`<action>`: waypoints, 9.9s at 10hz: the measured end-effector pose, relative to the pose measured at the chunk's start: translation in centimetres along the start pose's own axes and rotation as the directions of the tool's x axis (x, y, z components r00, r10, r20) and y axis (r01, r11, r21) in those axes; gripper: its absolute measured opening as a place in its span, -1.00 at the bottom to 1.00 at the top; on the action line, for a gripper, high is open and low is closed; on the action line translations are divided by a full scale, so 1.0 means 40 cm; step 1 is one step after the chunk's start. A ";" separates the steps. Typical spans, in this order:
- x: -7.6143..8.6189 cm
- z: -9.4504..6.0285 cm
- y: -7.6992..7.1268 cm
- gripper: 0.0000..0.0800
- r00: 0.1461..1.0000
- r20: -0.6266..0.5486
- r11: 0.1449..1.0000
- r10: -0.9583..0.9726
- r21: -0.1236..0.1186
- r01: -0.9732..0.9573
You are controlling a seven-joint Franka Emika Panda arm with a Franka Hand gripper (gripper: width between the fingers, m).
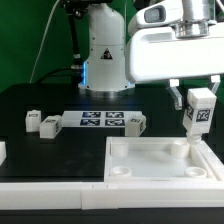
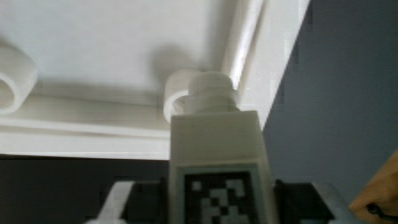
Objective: Assemble one leg
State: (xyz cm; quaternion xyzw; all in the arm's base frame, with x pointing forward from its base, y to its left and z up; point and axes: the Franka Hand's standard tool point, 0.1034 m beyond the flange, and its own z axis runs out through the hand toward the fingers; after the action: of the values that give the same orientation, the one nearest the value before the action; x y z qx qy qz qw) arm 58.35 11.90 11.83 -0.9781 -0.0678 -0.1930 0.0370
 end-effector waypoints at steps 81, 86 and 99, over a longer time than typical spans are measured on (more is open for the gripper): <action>0.058 0.134 0.011 0.62 0.865 0.259 0.903 0.429 -0.102 -0.417; 0.060 0.133 0.025 0.62 0.957 0.277 0.996 -0.084 0.016 0.083; 0.047 0.138 0.014 -0.27 0.267 0.091 0.282 0.959 -0.281 -0.918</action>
Offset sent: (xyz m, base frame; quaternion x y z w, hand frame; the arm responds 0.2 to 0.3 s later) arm -0.0051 -0.0175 -0.0104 -0.0185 0.1906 -0.0410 0.9806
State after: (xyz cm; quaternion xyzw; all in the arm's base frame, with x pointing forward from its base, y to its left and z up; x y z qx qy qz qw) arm 62.21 12.13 7.45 -0.8409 0.5385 -0.0171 0.0515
